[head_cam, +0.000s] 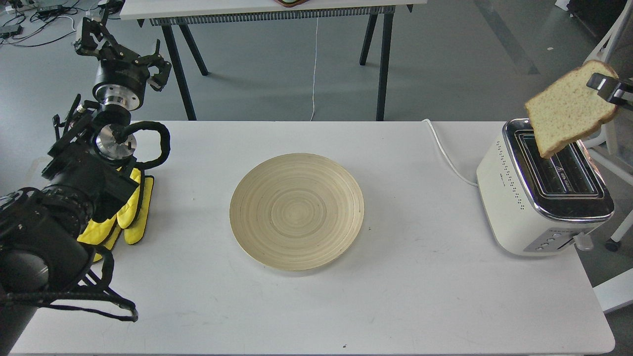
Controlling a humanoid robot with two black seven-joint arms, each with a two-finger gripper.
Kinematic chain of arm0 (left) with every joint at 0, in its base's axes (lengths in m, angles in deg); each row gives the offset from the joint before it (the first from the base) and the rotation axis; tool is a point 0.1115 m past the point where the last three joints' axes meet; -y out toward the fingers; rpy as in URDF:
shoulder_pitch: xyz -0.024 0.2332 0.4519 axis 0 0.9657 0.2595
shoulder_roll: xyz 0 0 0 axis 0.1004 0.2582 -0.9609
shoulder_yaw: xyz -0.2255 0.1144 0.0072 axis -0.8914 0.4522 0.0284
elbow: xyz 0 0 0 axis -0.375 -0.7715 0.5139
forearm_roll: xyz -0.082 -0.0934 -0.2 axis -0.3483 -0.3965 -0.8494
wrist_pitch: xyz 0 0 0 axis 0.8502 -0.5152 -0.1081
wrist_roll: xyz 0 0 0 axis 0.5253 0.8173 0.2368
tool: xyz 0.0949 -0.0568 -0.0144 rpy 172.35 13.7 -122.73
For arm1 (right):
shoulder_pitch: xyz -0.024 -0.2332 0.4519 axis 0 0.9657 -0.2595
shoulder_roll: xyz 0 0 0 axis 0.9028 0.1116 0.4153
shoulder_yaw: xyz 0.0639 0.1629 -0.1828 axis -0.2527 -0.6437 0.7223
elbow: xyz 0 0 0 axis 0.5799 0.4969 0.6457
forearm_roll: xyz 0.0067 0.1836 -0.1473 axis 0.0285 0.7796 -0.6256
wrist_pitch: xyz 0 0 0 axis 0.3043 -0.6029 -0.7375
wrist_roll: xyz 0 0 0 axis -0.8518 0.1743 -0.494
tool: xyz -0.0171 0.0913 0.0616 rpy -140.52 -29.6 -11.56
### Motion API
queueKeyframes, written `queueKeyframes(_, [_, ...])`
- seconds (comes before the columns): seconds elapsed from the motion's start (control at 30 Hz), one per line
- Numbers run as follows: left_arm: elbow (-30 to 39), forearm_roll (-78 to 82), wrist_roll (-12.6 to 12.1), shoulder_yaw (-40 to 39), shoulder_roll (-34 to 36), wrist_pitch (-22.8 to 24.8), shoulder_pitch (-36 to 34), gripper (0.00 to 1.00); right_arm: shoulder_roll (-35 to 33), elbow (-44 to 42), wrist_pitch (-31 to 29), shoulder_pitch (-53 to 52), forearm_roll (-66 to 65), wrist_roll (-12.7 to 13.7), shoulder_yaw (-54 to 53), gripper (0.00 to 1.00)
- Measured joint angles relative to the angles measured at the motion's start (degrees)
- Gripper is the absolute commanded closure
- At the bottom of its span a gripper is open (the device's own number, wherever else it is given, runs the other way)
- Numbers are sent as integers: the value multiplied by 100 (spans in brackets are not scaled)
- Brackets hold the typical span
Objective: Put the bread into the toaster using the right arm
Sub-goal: 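Lift the bread and carry it above the toaster slot, then lower the bread into the toaster slot and release it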
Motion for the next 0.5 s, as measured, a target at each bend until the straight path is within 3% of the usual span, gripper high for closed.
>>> queueKeyframes(0.5, [0,-1,0,0,18,0,5,0,282,-390,62,428,-144,-22,231,91])
